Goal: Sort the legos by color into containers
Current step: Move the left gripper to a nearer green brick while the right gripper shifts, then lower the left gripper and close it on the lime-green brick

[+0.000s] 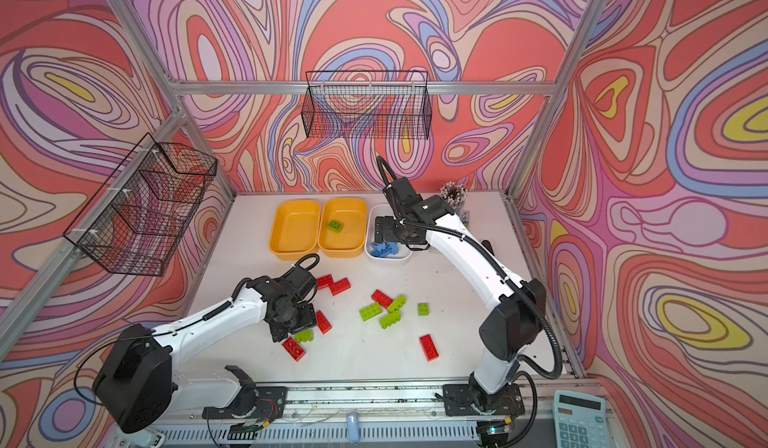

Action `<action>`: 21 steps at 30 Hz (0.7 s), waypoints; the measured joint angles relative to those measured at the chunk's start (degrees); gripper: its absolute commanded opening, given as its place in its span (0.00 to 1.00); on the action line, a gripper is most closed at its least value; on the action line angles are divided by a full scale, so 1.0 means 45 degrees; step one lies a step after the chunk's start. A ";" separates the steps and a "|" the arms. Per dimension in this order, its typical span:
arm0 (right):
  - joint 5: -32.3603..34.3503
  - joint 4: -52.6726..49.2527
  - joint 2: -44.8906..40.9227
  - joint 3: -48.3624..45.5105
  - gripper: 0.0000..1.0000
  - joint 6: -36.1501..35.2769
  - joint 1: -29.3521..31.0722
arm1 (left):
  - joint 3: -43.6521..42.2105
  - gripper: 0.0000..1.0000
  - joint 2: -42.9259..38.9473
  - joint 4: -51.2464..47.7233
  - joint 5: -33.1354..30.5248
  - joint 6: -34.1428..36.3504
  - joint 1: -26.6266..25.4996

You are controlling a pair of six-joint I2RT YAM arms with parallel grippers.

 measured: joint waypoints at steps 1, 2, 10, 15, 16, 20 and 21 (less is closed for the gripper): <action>0.0005 0.0010 -0.0010 -0.0019 0.98 -0.0015 0.0000 | 0.0000 0.76 0.0010 0.0073 -0.0010 -0.0010 -0.0024; 0.0005 0.0010 -0.0015 -0.0049 0.98 -0.0029 0.0000 | 0.0000 0.76 0.0029 0.0141 -0.0010 -0.0019 -0.0049; 0.0034 0.0005 -0.0141 -0.0520 0.98 -0.0044 0.0000 | 0.0000 0.74 0.0544 0.0578 -0.0053 -0.0039 -0.0189; 0.0078 0.0019 -0.0311 -0.0767 0.98 -0.0029 0.0000 | 0.0000 0.72 0.0782 0.0743 -0.0049 -0.0044 -0.0311; 0.0092 0.0015 -0.0389 -0.0845 0.98 -0.0010 0.0000 | -0.0005 0.72 0.0811 0.0772 -0.0049 -0.0044 -0.0384; 0.0097 0.0024 -0.0685 -0.1117 0.98 0.0019 0.0000 | -0.0155 0.71 0.0831 0.0894 -0.0044 -0.0087 -0.0593; 0.0102 0.0044 -0.0748 -0.1185 0.98 0.0039 0.0000 | -0.0194 0.71 0.0840 0.0899 -0.0044 -0.0107 -0.0612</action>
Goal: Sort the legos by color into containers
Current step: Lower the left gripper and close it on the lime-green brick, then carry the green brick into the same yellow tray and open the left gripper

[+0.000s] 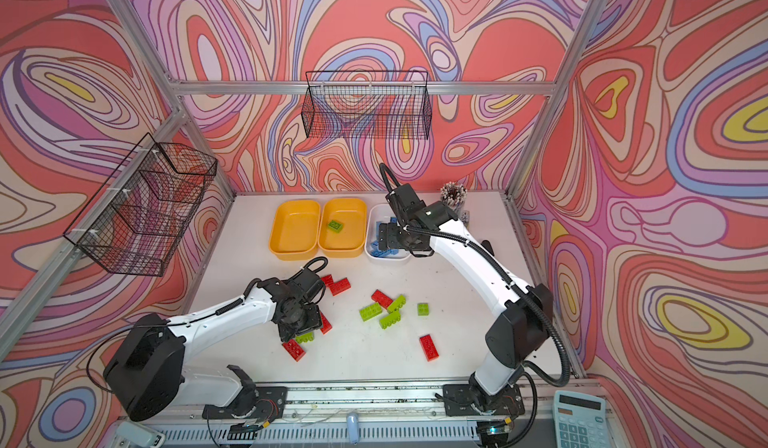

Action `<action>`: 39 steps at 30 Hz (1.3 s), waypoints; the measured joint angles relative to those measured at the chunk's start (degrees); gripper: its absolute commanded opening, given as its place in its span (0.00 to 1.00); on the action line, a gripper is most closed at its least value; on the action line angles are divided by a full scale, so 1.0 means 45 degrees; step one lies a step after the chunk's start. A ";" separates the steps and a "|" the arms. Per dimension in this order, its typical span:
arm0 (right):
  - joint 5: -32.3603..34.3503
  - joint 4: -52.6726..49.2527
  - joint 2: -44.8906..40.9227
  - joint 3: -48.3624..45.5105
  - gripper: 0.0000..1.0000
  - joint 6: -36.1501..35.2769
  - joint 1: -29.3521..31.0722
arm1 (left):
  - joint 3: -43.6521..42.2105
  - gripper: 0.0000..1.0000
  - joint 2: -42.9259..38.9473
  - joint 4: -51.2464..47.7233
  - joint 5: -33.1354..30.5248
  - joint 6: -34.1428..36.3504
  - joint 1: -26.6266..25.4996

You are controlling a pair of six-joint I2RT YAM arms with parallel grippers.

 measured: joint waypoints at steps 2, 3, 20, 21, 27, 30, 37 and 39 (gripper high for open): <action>0.0000 0.0019 -0.0107 -0.0102 0.98 0.0029 0.0000 | -0.0097 0.71 0.0000 0.0005 0.0000 -0.0049 -0.0068; 0.0000 0.0049 -0.0146 -0.0151 0.98 0.0053 0.0000 | -0.0146 0.71 0.0000 0.0010 0.0000 -0.0087 -0.0092; 0.0083 0.0248 -0.0899 -0.0772 0.98 0.0306 0.0000 | -0.0806 0.59 0.0345 0.0529 -0.0102 -0.0277 -0.0325; 0.0092 0.0257 -0.0962 -0.0806 0.98 0.0325 0.0000 | -0.0806 0.58 0.0413 0.0588 -0.0102 -0.0277 -0.0325; 0.0126 0.0257 -0.1171 -0.0894 0.98 0.0466 0.0000 | -0.0719 0.51 0.0578 0.0816 -0.0102 -0.0228 -0.0335; 0.0165 0.0257 -0.1239 -0.0937 0.98 0.0539 0.0000 | -0.0661 0.43 0.0622 0.0855 -0.0117 -0.0209 -0.0335; 0.0185 0.0335 -0.1263 -0.0957 0.98 0.0651 0.0000 | -0.0588 0.38 0.0622 0.0767 -0.0355 -0.0024 -0.0335; 0.0185 0.0437 -0.1263 -0.0957 0.98 0.0695 0.0000 | -0.0505 0.38 0.0627 0.0510 -0.0549 0.0107 -0.0335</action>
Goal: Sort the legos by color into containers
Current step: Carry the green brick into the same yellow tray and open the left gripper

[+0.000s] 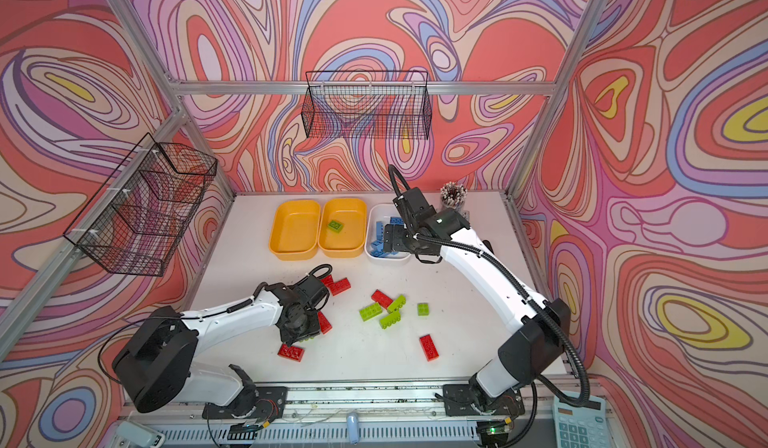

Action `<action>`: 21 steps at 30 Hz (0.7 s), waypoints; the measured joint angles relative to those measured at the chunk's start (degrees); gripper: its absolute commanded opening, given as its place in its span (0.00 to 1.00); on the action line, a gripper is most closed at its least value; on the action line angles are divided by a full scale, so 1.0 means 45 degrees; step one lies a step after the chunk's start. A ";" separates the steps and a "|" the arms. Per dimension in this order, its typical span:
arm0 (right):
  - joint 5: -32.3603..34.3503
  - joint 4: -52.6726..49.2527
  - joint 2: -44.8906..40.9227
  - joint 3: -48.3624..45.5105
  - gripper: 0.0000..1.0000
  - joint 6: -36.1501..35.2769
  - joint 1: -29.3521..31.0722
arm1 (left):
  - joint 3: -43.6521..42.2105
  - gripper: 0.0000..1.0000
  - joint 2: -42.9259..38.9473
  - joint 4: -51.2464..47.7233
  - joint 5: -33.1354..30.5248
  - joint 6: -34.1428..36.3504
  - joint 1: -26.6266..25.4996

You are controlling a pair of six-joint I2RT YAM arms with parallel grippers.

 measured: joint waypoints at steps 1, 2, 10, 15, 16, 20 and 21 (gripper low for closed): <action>0.0005 0.0034 0.0000 0.0005 0.98 0.0010 0.0000 | 0.0107 0.38 0.0000 -0.0223 -0.0117 0.0058 0.0000; 0.0010 0.0058 0.0000 0.0010 0.98 0.0034 0.0000 | 0.0233 0.38 0.0000 -0.0398 -0.0214 0.0112 0.0000; 0.0092 0.0301 0.0389 0.0398 0.98 0.0151 0.0000 | 0.4158 0.38 0.0583 -0.2341 -0.1098 0.1656 0.0675; 0.0257 0.0330 0.0699 0.0437 0.98 0.0277 0.0000 | 0.6985 0.37 0.2089 -0.2744 -0.1229 0.3002 0.1889; 0.0316 0.0301 0.0767 0.0525 0.98 0.0291 0.0000 | 0.7713 0.37 0.2594 -0.2832 -0.1219 0.3288 0.2171; 0.0607 0.0291 0.1098 0.1005 0.98 0.0384 -0.0010 | 1.0321 0.38 0.4648 -0.3007 -0.1171 0.4172 0.2885; 0.0670 0.0306 0.1175 0.1122 0.98 0.0408 -0.0015 | 1.1055 0.38 0.5255 -0.3026 -0.1112 0.4391 0.3021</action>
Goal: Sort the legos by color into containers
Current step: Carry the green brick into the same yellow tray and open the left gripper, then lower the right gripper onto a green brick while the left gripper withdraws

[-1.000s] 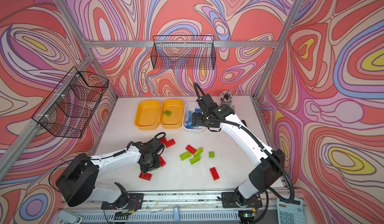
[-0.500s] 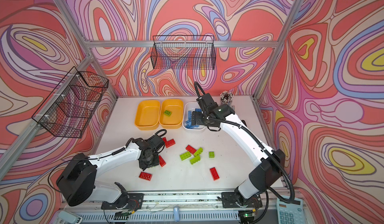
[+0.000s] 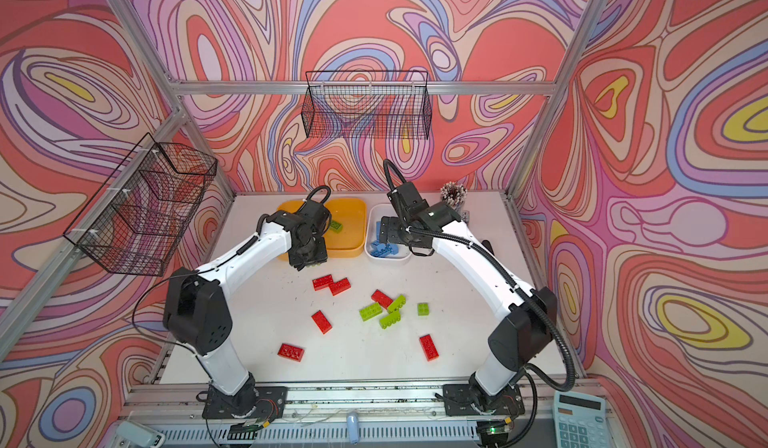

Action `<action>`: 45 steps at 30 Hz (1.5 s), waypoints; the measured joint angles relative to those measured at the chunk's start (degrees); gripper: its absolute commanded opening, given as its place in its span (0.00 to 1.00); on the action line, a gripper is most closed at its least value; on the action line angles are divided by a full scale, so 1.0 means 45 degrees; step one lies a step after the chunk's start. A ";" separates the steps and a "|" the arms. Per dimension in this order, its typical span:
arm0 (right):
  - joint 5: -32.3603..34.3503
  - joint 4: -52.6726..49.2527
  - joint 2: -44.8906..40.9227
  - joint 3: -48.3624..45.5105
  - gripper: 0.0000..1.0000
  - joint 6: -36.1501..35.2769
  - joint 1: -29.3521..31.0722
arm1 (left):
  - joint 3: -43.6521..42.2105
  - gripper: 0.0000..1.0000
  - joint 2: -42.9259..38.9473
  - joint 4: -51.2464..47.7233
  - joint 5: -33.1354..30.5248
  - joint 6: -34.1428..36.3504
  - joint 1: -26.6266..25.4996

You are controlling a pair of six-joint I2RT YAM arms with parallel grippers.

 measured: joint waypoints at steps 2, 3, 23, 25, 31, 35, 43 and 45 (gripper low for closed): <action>0.0112 0.0010 0.0121 0.0175 0.98 0.0024 -0.0024 | 0.1418 0.38 0.1146 -0.0102 0.0189 0.0325 0.0189; 0.0160 -0.0015 0.0180 0.0262 0.98 0.0039 -0.0049 | 0.2161 0.38 0.1749 -0.0146 0.0287 0.0442 0.0282; -0.0005 -0.0311 0.1656 0.1311 0.98 -0.0549 -0.2084 | 0.8995 0.99 0.7524 -0.1107 0.1904 0.1083 0.0937; -0.0073 -0.0355 0.1923 0.1311 0.98 -0.0646 -0.2064 | 0.9000 1.00 0.7456 -0.1127 0.2089 0.1098 0.0937; -0.0529 -0.0136 0.1972 0.0539 0.98 -0.0641 -0.2055 | 0.6999 1.00 0.5566 -0.0942 0.1928 0.1321 0.0937; -0.1025 0.0180 0.1821 -0.0865 0.93 -0.0170 -0.1957 | 0.4532 1.00 0.2943 -0.0272 0.1617 0.1729 0.0937; -0.1073 0.0345 0.1681 -0.2526 0.79 0.1341 -0.0437 | -0.0515 1.00 -0.1472 0.1545 0.1501 0.2628 0.0996; -0.1064 0.0476 0.1375 -0.3060 0.78 0.1885 -0.0015 | -0.1642 1.00 -0.2263 0.1821 0.1491 0.2735 0.0996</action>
